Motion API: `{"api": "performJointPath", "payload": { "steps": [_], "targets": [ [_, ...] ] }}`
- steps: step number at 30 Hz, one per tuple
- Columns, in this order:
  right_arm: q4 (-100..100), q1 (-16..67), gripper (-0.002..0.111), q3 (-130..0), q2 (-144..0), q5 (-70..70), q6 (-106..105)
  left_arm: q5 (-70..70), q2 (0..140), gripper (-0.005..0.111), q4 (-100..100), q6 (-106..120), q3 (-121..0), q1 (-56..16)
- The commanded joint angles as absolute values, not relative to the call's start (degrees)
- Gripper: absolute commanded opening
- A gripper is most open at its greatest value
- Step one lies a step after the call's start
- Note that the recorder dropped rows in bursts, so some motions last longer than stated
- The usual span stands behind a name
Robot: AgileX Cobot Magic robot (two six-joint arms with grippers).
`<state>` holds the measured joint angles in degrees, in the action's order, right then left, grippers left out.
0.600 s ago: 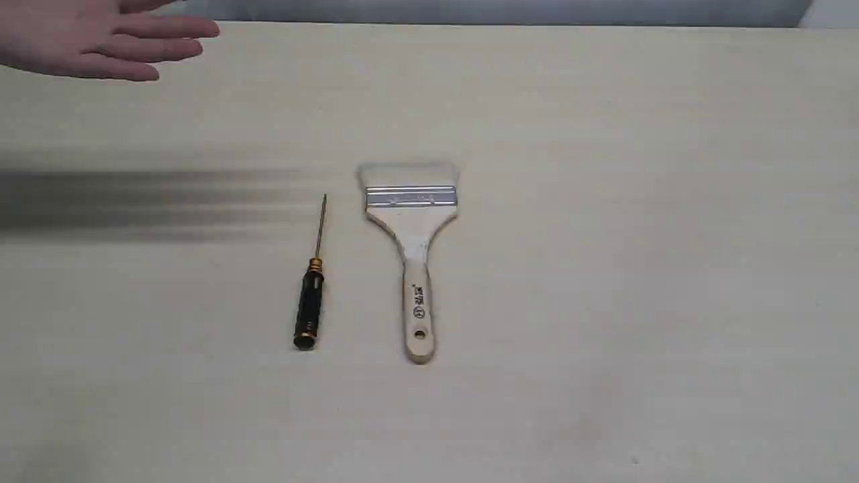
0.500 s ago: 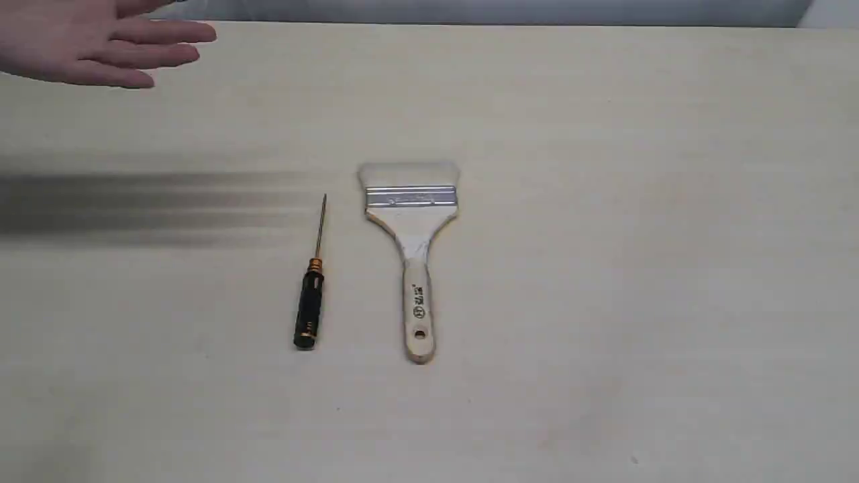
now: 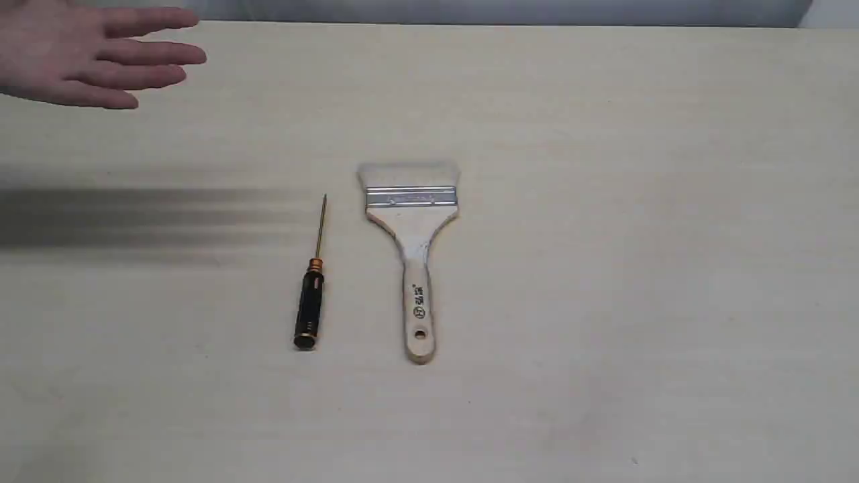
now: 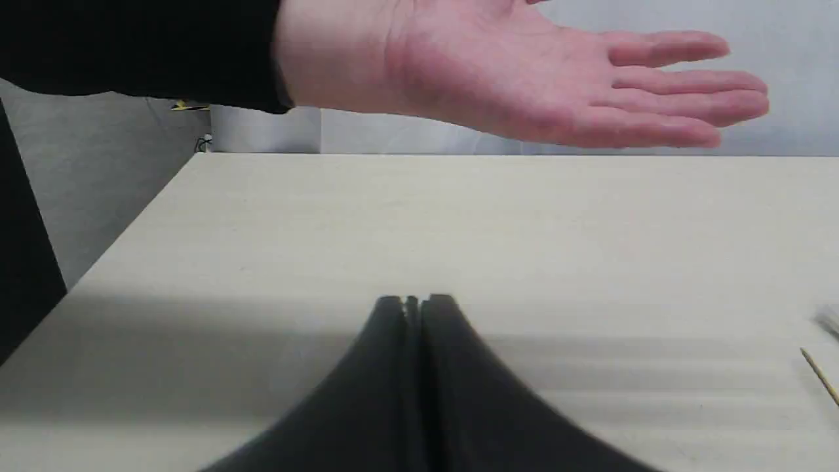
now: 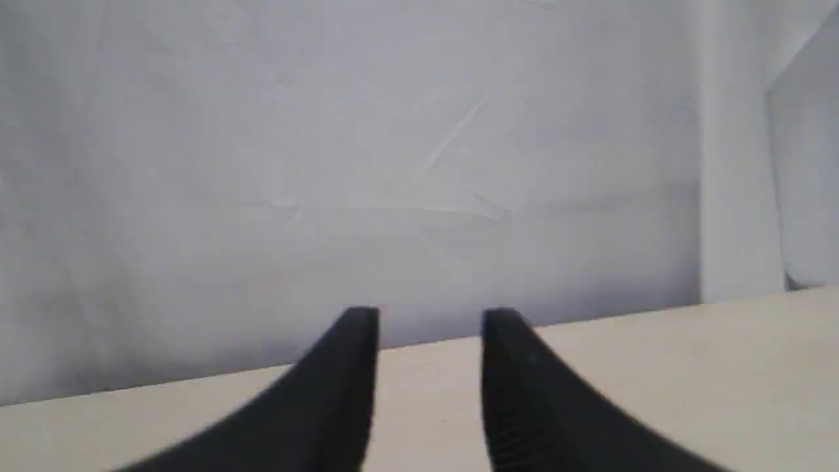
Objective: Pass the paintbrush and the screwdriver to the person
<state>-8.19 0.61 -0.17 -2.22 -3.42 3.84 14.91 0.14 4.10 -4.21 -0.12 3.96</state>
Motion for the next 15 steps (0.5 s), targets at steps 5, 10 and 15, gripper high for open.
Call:
{"api": "performJointPath", "payload": {
  "steps": [5, 10, 15],
  "targets": [
    [-4.80, 16.32, 0.048, -0.40, -2.90, -5.68, 3.68, 14.28, 0.00, 0.000, 3.97, -4.32, 0.00, 3.64],
    [-3.37, 26.18, 0.043, -4.46, -11.29, -5.94, 2.18, 14.32, 0.00, 0.000, 3.83, -4.32, 0.00, 3.64],
    [-3.37, 30.41, 0.043, -12.29, -25.81, -7.34, 0.60, 14.32, 0.00, 0.000, 3.83, -4.32, 0.00, 3.64]
  ]
}}
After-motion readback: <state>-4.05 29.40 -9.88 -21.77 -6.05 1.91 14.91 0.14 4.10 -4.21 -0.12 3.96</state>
